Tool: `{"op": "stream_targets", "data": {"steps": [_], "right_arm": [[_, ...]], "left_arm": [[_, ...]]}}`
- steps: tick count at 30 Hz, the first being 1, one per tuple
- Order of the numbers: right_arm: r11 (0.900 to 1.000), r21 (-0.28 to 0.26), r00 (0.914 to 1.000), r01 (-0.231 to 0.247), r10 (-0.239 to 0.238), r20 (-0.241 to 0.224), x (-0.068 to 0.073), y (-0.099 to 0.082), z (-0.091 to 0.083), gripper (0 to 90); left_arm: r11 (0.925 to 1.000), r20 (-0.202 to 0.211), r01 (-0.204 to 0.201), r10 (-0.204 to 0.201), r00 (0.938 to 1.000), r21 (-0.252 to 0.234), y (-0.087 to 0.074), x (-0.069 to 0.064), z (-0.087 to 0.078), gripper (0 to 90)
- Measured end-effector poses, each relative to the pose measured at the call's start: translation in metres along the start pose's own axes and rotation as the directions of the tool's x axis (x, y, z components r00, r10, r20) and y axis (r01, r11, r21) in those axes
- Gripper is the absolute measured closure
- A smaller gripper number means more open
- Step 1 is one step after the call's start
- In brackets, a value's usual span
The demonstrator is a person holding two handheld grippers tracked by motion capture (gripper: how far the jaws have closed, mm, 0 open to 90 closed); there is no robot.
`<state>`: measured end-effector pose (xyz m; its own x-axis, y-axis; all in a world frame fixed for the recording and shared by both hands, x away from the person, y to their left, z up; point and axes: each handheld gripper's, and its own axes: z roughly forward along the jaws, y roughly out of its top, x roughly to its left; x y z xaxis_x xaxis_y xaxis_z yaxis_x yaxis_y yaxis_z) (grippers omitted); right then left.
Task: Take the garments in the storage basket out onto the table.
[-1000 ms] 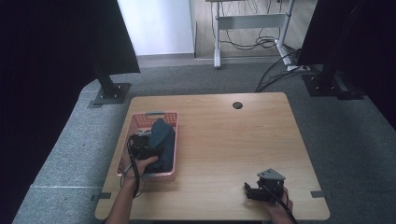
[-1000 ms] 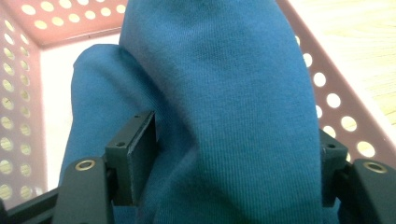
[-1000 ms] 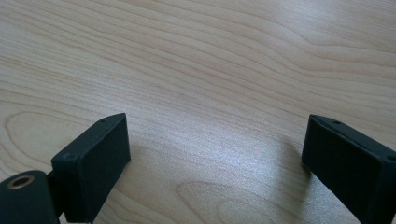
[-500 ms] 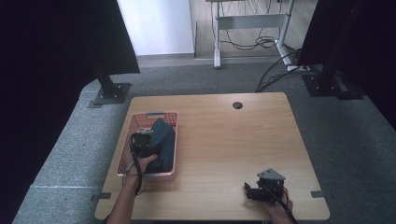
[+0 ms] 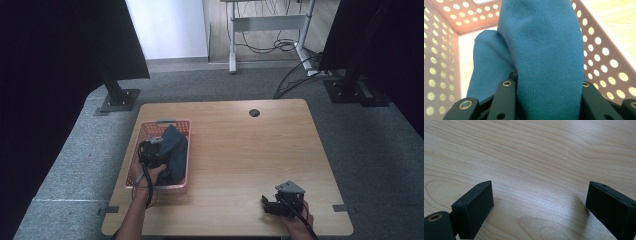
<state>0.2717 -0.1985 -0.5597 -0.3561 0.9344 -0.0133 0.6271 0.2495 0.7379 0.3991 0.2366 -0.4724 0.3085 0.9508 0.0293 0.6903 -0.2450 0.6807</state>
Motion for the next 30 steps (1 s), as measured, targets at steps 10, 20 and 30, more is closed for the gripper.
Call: {"op": "stream_targets", "data": {"steps": [10, 20, 30], "right_arm": [[1.0, -0.002, 1.0, 0.001, -0.001, 0.006, 0.0, 0.0, 0.0, 7.7], [1.0, -0.003, 1.0, 0.0, 0.0, 0.008, 0.0, 0.0, 0.0, 7.7], [1.0, -0.003, 0.9999, -0.001, 0.001, 0.011, 0.0, 0.0, 0.0, 7.8]], "left_arm": [[0.999, -0.008, 0.012, -0.012, 0.9999, -0.042, -0.003, 0.002, -0.006, 70.6], [0.9936, -0.004, 0.038, -0.039, 0.9992, -0.106, -0.006, 0.007, -0.018, 70.7], [0.9905, -0.002, 0.044, -0.044, 0.999, -0.13, -0.008, 0.009, -0.022, 70.8]]}}
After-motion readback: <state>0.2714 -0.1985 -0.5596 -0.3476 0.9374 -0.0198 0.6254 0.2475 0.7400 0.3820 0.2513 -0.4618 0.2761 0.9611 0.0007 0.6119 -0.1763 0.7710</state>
